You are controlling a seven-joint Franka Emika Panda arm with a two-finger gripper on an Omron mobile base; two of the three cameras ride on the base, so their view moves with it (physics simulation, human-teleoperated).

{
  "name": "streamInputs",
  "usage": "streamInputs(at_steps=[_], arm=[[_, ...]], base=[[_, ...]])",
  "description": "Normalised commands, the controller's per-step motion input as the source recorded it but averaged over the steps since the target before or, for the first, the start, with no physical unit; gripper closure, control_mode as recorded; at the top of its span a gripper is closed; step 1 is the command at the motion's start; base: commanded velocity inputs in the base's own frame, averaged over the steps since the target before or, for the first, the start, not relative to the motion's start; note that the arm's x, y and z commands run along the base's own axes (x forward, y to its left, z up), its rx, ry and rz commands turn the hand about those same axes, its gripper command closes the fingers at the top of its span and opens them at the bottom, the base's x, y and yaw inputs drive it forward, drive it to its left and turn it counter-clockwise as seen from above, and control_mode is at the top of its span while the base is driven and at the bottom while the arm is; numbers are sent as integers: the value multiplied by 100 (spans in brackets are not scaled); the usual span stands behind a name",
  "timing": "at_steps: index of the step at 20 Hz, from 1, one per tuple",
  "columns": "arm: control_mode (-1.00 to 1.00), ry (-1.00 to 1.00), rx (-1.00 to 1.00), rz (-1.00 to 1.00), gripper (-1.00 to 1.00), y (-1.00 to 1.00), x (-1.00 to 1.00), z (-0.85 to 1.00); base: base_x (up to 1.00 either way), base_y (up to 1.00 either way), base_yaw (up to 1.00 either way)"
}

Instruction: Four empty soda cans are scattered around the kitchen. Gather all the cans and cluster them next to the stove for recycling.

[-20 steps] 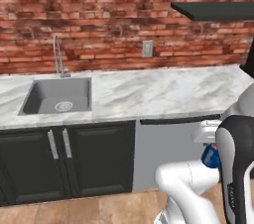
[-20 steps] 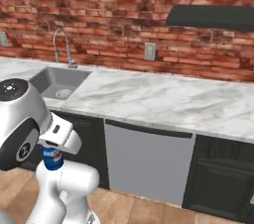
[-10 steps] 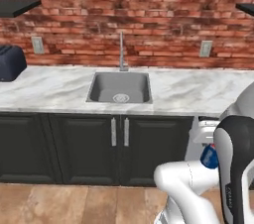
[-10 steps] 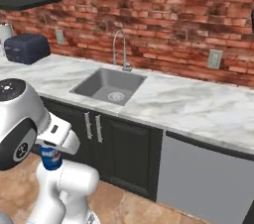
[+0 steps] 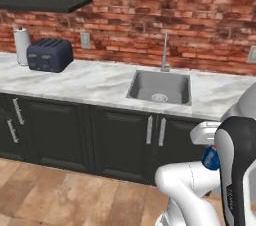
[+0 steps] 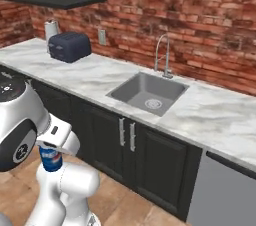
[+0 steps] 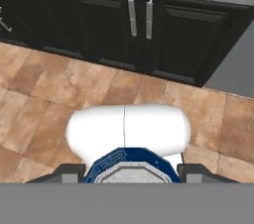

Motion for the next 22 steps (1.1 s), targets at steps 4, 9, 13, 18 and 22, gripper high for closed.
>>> streamInputs(at_steps=[4,9,13,18,22], arm=[[100,0,0,0,100,0,0,0],[100,0,0,0,100,0,0,0],[100,0,0,0,100,0,0,0],[100,0,0,0,100,0,0,0],[100,0,0,0,100,0,0,0]], base=[[-14,18,43],[-12,15,45],[-4,19,46],[-1,12,49],[-2,10,51]])
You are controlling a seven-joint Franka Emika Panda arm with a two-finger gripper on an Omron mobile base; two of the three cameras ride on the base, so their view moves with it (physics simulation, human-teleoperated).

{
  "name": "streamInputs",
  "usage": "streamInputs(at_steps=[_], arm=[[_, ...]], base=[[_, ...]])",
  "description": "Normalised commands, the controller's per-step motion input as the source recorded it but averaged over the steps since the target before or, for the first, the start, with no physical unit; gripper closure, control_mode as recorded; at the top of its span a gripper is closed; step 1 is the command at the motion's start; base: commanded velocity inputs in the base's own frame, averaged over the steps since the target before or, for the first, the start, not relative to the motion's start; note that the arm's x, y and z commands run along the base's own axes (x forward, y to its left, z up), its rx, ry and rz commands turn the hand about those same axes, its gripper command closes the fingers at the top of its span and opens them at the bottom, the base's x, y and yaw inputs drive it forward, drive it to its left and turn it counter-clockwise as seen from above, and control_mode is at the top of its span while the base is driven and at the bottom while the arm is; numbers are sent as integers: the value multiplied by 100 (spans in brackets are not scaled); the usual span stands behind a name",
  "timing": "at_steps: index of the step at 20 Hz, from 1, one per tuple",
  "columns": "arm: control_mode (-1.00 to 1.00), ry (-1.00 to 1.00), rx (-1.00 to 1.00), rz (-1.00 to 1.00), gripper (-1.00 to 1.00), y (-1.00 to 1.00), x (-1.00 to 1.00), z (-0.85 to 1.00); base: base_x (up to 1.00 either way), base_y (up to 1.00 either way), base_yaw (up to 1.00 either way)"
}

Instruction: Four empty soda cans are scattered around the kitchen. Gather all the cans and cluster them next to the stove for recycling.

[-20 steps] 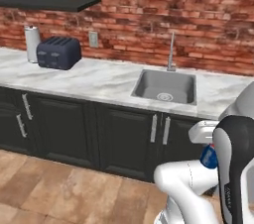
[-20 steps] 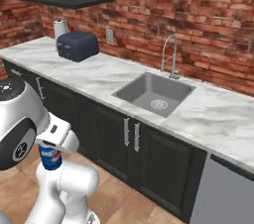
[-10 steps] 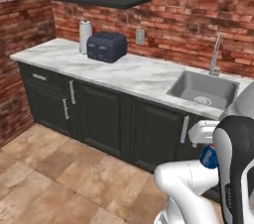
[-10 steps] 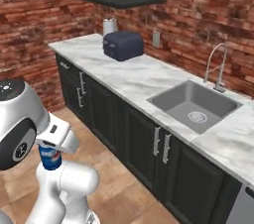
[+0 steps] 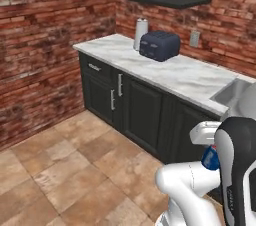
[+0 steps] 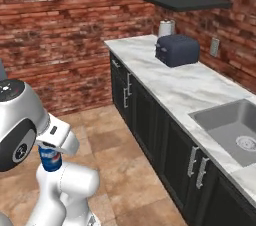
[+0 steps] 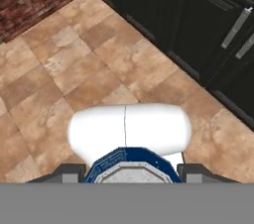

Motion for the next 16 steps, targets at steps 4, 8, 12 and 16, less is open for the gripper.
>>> streamInputs(at_steps=[4,8,12,16], arm=[[100,0,0,0,100,0,0,0],[100,0,0,0,100,0,0,0],[100,0,0,0,100,0,0,0],[100,0,0,0,100,0,0,0]], base=[[-8,10,52],[-11,6,52],[-15,2,52],[-16,1,52]])
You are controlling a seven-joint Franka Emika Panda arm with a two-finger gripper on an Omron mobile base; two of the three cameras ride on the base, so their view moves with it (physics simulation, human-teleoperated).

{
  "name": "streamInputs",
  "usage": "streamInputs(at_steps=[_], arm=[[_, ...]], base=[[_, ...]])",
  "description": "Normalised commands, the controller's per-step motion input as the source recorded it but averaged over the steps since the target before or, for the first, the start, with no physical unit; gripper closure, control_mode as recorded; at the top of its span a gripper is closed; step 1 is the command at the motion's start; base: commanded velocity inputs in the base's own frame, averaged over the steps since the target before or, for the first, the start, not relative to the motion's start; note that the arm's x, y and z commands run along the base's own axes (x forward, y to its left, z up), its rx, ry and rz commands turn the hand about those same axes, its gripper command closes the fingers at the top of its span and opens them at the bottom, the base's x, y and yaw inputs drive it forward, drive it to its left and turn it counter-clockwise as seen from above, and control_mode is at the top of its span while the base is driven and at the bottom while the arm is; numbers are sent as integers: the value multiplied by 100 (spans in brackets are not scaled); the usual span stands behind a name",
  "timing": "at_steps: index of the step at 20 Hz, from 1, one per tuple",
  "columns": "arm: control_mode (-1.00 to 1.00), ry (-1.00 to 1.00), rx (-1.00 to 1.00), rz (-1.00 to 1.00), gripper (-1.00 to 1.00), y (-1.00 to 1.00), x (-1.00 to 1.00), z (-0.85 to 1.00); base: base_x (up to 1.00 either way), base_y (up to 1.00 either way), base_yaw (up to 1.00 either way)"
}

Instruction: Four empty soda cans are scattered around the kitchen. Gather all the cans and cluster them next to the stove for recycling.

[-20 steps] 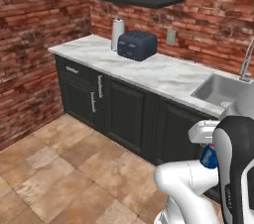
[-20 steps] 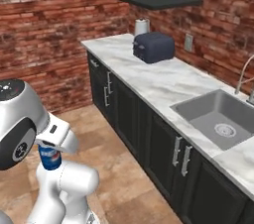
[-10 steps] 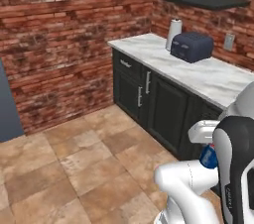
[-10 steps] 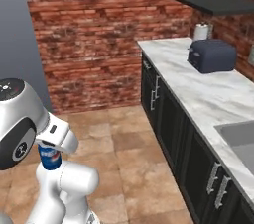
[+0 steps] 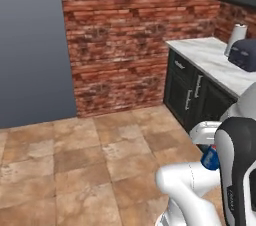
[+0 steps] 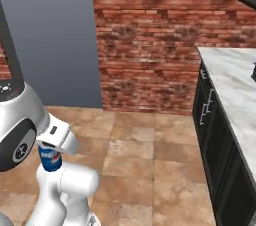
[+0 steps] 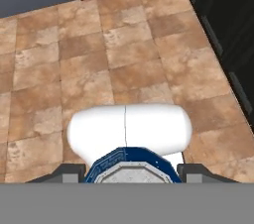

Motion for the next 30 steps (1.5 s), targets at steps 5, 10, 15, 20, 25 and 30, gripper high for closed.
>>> streamInputs(at_steps=[5,10,15,20,25,30], arm=[[100,0,0,0,100,0,0,0],[100,0,0,0,100,0,0,0],[100,0,0,0,100,0,0,0],[100,0,0,0,100,0,0,0],[100,0,0,0,100,0,0,0],[100,0,0,0,100,0,0,0]], base=[[-20,0,53],[-17,0,53],[8,0,37],[44,-1,-2],[53,-3,-16],[72,0,-18]])
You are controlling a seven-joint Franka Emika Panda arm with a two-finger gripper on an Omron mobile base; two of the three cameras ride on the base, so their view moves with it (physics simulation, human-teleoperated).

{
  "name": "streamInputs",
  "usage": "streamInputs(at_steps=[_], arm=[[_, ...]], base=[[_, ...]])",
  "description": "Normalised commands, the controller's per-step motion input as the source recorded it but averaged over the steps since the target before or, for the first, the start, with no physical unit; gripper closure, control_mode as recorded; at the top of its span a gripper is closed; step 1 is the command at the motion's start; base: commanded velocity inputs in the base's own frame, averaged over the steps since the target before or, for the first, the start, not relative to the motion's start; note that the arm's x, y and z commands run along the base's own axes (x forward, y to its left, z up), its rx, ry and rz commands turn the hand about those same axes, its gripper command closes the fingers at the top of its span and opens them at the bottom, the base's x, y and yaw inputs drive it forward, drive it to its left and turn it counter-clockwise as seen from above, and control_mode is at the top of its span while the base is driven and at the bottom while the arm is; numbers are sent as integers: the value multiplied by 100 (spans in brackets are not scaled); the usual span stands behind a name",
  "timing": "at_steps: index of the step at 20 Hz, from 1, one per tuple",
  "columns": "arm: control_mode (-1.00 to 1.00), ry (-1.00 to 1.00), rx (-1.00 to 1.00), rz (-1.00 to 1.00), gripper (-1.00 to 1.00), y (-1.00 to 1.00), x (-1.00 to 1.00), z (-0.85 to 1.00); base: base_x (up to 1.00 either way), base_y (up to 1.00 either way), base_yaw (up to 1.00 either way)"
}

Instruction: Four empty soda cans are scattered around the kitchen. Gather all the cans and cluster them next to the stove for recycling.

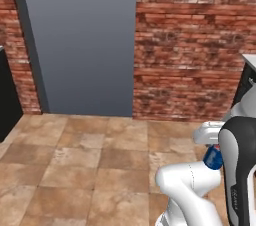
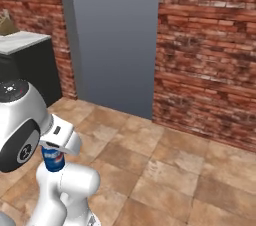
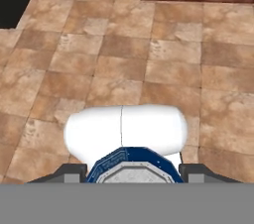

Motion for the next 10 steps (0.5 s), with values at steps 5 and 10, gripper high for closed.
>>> streamInputs(at_steps=[5,10], arm=[[100,0,0,0,100,0,0,0],[100,0,0,0,100,0,0,0]], base=[[82,0,-19],[92,1,-19]])
